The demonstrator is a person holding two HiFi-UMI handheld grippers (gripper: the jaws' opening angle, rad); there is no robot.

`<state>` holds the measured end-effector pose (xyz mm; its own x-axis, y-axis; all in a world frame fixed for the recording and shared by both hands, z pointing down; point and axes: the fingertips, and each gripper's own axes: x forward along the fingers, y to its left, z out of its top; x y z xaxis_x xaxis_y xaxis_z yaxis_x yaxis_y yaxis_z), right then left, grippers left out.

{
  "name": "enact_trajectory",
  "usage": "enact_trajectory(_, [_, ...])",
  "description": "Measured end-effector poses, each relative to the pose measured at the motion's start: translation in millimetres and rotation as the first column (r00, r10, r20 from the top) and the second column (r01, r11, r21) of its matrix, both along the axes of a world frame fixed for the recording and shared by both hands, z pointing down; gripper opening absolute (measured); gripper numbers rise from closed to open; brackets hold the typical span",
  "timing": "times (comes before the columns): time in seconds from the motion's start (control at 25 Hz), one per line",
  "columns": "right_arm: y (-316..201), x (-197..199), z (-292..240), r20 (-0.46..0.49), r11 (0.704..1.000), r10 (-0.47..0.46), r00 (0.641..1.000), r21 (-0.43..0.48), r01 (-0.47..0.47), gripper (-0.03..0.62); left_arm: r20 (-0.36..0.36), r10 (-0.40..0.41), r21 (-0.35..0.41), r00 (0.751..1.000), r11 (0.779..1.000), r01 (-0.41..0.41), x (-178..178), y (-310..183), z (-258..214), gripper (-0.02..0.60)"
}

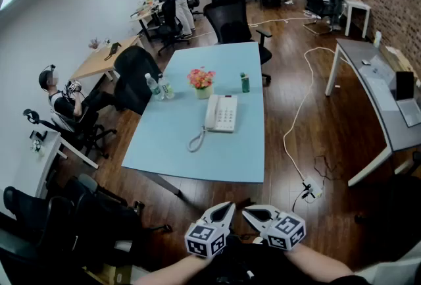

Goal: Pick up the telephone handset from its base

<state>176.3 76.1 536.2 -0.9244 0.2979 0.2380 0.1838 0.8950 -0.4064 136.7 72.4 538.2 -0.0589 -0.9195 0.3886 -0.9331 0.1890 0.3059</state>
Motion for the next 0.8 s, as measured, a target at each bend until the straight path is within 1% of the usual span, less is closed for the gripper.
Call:
enact_trajectory(0.36, [-18.5, -24.1, -4.4, 0.001, 1.000, 0.015, 1.000, 0.016, -0.015, 0.018, -0.002, 0.008, 0.005, 1.000, 1.000, -0.008, -24.8, -17.3, 0.4, 0.000])
enact_trajectory(0.6, [-40.3, -57.5, -2.0, -0.006, 0.999, 0.038, 0.999, 0.038, -0.037, 0.017, -0.009, 0.015, 0.016, 1.000, 1.000, -0.015, -60.0, -36.4, 1.9, 0.000])
enact_trajectory(0.8, [-59.8, -94.1, -1.3, -0.013, 0.996, 0.067, 0.998, 0.066, -0.066, 0.017, -0.018, 0.043, 0.036, 0.999, 0.998, -0.043, -100.4, -62.2, -0.8, 0.000])
